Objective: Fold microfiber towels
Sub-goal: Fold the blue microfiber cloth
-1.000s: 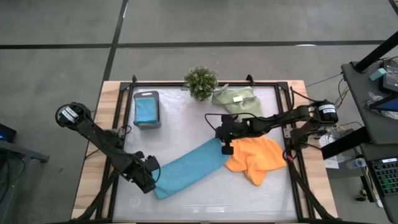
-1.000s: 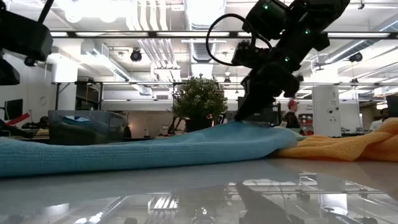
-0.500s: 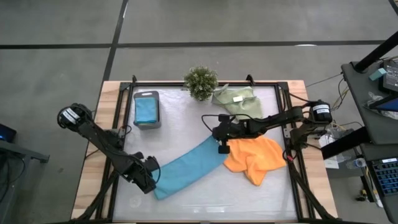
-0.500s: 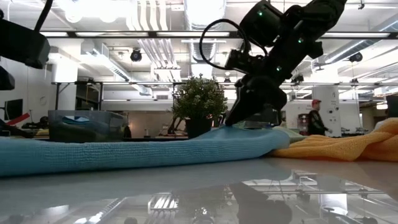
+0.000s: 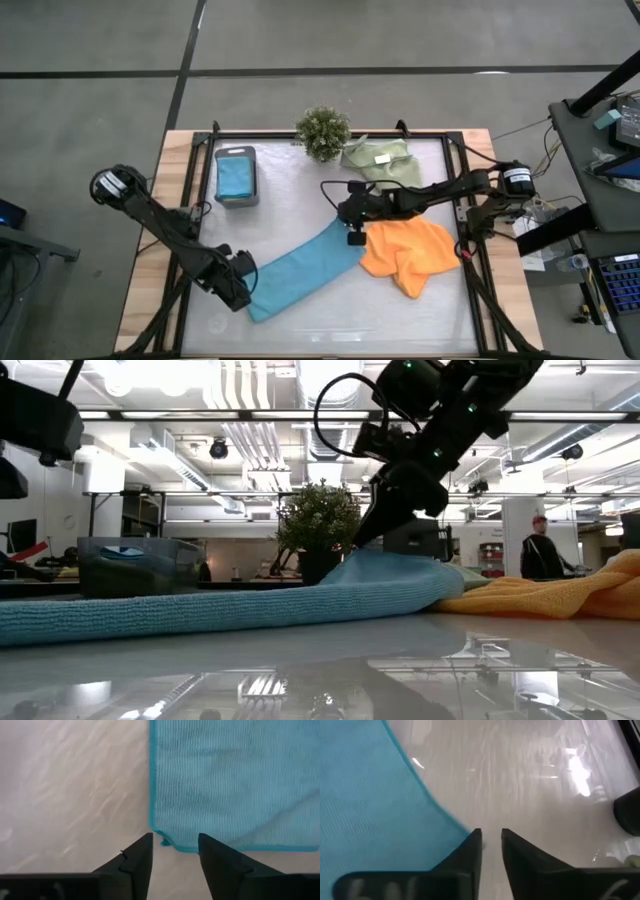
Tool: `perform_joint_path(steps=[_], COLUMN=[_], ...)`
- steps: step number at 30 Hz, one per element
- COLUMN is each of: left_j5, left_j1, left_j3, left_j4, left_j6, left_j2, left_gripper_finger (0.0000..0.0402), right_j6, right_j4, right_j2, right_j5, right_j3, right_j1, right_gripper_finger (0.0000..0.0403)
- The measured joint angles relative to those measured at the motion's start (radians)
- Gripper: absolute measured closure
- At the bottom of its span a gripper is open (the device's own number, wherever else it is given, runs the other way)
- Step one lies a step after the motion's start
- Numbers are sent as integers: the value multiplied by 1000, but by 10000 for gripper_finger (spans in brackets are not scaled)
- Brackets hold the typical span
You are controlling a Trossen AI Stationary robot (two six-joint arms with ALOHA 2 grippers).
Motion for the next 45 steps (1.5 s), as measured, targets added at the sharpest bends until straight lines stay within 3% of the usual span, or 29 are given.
perform_joint_path(steps=[6,13,18,23,30,33,41,45], left_j5=[-76,-305,-432,-445,-388,-371,-378,-383], left_j1=[2,2,8,33,49,49,77,75], left_j3=[23,41,32,32,31,34,29,28], left_j4=[10,49,211,360,375,368,8,-32], left_j6=[30,114,263,410,440,436,288,283], left_j2=[-5,-7,29,115,259,297,257,163], left_gripper_finger=[258,258,258,262,301,322,367,379], right_j6=[47,78,112,159,143,129,-7,13], right_j4=[-86,-171,-146,-36,40,47,24,-87], right_j2=[0,0,2,48,205,257,305,290], right_j5=[0,-3,-156,-267,-269,-222,-150,-152], right_j3=[61,120,110,68,71,95,207,296], right_j1=[0,0,1,19,41,36,-18,-52], right_gripper_finger=[288,264,272,295,344,365,393,393])
